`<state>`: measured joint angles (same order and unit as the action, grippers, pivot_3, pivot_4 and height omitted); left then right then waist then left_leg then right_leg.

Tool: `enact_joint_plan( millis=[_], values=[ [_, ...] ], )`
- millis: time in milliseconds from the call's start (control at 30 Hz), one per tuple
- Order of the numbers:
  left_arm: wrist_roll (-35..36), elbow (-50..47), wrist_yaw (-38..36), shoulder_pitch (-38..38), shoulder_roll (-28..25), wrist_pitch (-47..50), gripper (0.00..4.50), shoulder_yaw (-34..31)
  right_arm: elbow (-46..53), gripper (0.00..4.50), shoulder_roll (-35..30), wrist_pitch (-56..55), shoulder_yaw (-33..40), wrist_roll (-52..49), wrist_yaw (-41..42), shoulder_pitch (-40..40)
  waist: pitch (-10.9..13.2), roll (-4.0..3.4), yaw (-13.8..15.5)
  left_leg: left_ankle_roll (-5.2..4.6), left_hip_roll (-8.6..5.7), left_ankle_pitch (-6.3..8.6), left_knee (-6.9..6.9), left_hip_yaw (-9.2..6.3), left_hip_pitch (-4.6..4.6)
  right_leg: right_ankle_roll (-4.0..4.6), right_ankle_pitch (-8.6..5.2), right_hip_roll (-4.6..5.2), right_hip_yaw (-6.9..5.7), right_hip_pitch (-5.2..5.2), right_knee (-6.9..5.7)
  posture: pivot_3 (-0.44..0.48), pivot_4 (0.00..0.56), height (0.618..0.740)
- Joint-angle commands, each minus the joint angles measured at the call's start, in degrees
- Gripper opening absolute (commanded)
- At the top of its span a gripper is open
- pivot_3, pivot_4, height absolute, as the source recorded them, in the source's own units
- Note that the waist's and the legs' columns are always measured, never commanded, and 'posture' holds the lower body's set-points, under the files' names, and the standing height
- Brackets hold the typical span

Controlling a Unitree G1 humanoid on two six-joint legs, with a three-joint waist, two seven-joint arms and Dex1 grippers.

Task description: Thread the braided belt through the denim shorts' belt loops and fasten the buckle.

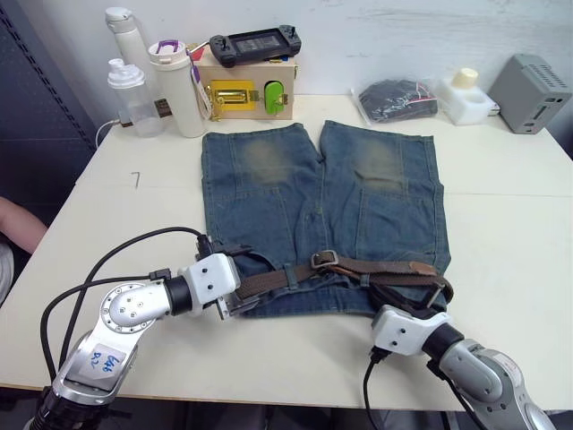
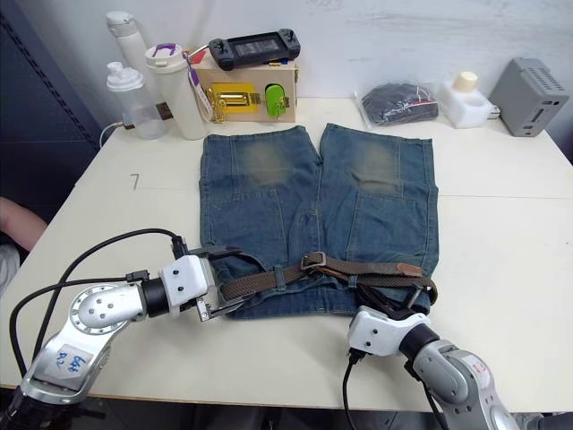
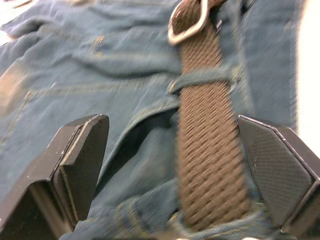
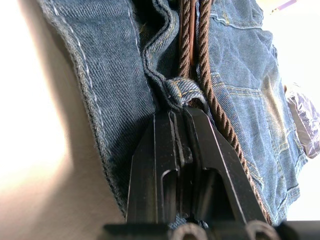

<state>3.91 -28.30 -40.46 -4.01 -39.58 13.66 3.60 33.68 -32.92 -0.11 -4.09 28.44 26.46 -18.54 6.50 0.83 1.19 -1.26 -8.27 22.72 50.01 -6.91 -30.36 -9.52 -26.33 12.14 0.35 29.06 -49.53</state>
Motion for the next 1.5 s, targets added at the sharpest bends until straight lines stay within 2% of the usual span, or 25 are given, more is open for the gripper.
enact_joint_plan(
  millis=[33,133,200,233,300,333,500,533,633,800,900,1000,1267,1467,1500],
  values=[
    [-2.65,0.40,1.86,-1.19,0.27,-0.19,4.50,0.37,-0.31,0.01,0.22,-0.03,-2.10,-0.32,1.31,-1.05,0.00,0.00,-0.01,0.00,0.00,0.00,0.00,0.00,0.00,0.00,0.00,0.01,0.01,0.00,0.00,0.000,0.150,0.645],
    [-3.72,0.21,1.78,-1.47,0.69,-0.33,4.50,1.45,-0.27,0.01,0.33,0.12,-2.26,-0.27,1.32,-0.97,-0.01,0.01,0.01,0.00,0.00,0.00,0.00,-0.01,0.00,0.00,0.00,-0.01,0.01,0.00,-0.02,0.000,0.150,0.645],
    [-7.34,-0.61,2.42,-1.64,0.11,-1.57,3.84,3.55,-0.08,0.00,0.36,0.32,-2.22,-0.36,1.41,-1.06,-0.01,0.01,0.01,0.00,0.00,0.00,0.00,-0.01,0.00,0.00,0.00,-0.01,0.01,0.00,-0.02,0.000,0.150,0.645],
    [-9.12,-0.85,2.68,-1.73,-0.28,-2.18,3.75,4.50,-0.01,0.00,0.37,0.39,-2.19,-0.41,1.45,-1.10,-0.01,0.01,0.02,0.00,0.00,0.00,0.00,0.00,0.00,0.00,0.00,-0.01,0.01,0.00,-0.02,0.000,0.150,0.645],
    [-11.00,-1.02,2.56,-1.99,-0.56,-2.53,2.68,5.77,-0.01,0.00,0.42,0.47,-2.12,-0.52,1.41,-1.11,-0.01,0.02,0.05,0.00,0.00,0.00,0.00,0.00,0.01,0.00,0.00,0.00,0.01,-0.02,-0.01,0.000,0.150,0.645],
    [-12.61,-0.82,2.33,-2.04,-1.06,-2.98,2.55,6.64,-0.07,0.00,0.46,0.47,-2.26,-0.45,1.40,-1.07,-0.01,0.02,0.06,0.00,0.00,0.00,0.01,0.02,0.00,0.00,0.00,0.00,0.01,-0.01,-0.02,0.000,0.150,0.645],
    [-16.05,-0.09,2.66,-1.86,-1.28,-2.60,0.37,7.76,-0.15,0.00,0.83,0.71,-2.64,-0.34,1.38,-0.65,-0.01,0.02,0.05,0.00,0.00,0.00,0.00,0.01,0.01,0.00,0.00,-0.01,0.01,0.00,-0.04,0.000,0.150,0.645],
    [-16.73,0.17,2.87,-1.68,-1.42,-2.89,0.06,7.73,-0.11,0.00,0.91,0.77,-2.61,-0.36,1.40,-0.59,-0.01,0.02,0.05,0.00,0.00,0.00,0.00,0.01,0.01,0.00,0.00,-0.02,0.01,0.01,-0.05,0.000,0.150,0.645],
    [-18.15,0.62,3.94,-0.62,-1.35,-2.97,0.06,6.92,-0.24,0.00,0.88,0.81,-2.37,-0.31,1.29,-0.69,-0.01,0.02,0.04,0.00,0.00,0.00,0.00,0.01,0.01,-0.01,0.00,-0.02,0.01,0.02,-0.05,0.000,0.150,0.645],
    [-19.22,5.22,8.88,4.78,-1.90,-3.88,0.06,1.48,-0.60,0.00,1.39,3.02,-0.38,-0.67,0.81,-0.99,-0.02,0.02,-0.01,0.00,0.01,0.00,-0.01,0.01,0.01,-0.01,0.00,-0.01,0.02,0.05,-0.10,0.000,0.150,0.645],
    [-15.56,9.23,11.82,8.20,-0.19,-4.52,0.06,-4.15,-1.40,0.00,1.11,3.76,1.46,-1.16,0.39,-1.50,-0.04,-0.01,0.03,0.00,0.01,0.00,-0.01,0.01,0.02,0.00,0.00,0.00,0.02,0.06,-0.13,0.000,0.150,0.645],
    [-14.07,12.76,12.74,10.64,-0.61,-8.01,0.06,-6.98,-2.13,0.00,0.58,3.94,2.51,-1.63,0.30,-1.69,-0.06,0.01,0.03,0.02,0.03,0.01,-0.01,0.02,0.03,0.01,-0.02,0.01,0.02,0.12,-0.20,0.000,0.150,0.645],
    [-14.74,18.37,12.89,11.75,-2.46,-15.87,0.06,-5.97,-3.09,0.00,0.18,5.77,4.02,-1.80,0.11,-0.54,-0.22,-0.15,0.07,0.03,0.04,0.02,0.00,0.08,0.03,0.14,-0.12,0.05,0.01,0.15,-0.25,0.000,0.150,0.645],
    [-12.63,15.70,13.58,11.64,0.50,-17.60,0.06,-4.82,-2.48,0.00,-0.26,5.13,3.28,-2.16,0.82,-0.59,-0.26,-0.15,0.14,0.03,0.04,0.02,0.01,0.08,0.02,0.15,-0.12,0.05,0.01,0.16,-0.27,0.000,0.150,0.645],
    [-12.35,15.32,13.74,11.79,0.94,-18.61,0.37,-4.87,-2.56,0.00,-0.51,4.64,3.11,-2.54,1.12,-0.46,-0.27,-0.15,0.17,0.03,0.03,0.02,0.01,0.08,0.03,0.14,-0.12,0.04,0.02,0.16,-0.27,0.000,0.150,0.645]
  ],
)
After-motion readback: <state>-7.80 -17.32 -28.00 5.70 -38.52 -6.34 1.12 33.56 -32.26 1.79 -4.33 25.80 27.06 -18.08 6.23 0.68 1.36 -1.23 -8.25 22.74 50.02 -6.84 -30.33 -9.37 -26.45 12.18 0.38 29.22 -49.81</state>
